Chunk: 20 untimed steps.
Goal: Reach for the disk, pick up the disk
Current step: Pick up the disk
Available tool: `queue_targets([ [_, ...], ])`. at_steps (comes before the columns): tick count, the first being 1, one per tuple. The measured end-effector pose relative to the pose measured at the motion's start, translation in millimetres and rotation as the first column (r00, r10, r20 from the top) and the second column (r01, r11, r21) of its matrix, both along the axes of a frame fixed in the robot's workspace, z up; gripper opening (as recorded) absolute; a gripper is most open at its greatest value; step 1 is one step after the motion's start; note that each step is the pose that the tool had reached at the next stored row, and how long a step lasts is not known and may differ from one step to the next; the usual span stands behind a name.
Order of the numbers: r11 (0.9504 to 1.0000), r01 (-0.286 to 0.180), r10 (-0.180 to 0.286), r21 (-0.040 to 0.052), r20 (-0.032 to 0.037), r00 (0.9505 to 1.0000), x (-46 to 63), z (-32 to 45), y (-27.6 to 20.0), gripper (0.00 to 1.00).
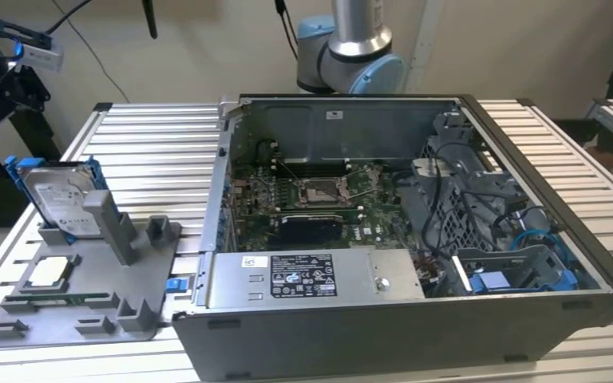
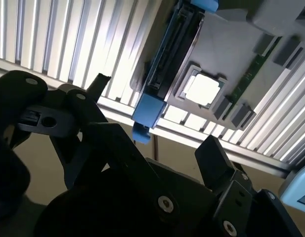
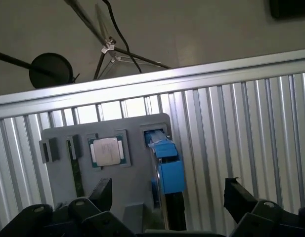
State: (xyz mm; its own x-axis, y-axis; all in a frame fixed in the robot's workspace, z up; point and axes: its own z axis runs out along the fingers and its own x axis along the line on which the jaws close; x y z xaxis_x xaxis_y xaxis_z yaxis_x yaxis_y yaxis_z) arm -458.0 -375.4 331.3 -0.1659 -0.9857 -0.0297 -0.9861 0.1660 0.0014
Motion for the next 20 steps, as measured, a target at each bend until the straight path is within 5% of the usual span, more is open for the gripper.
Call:
queue_targets([
  [20, 0.9985, -0.055, 0.055, -0.0073, -0.0005, 0.9985, 0.7, -25.8, 0.0, 1.0],
])
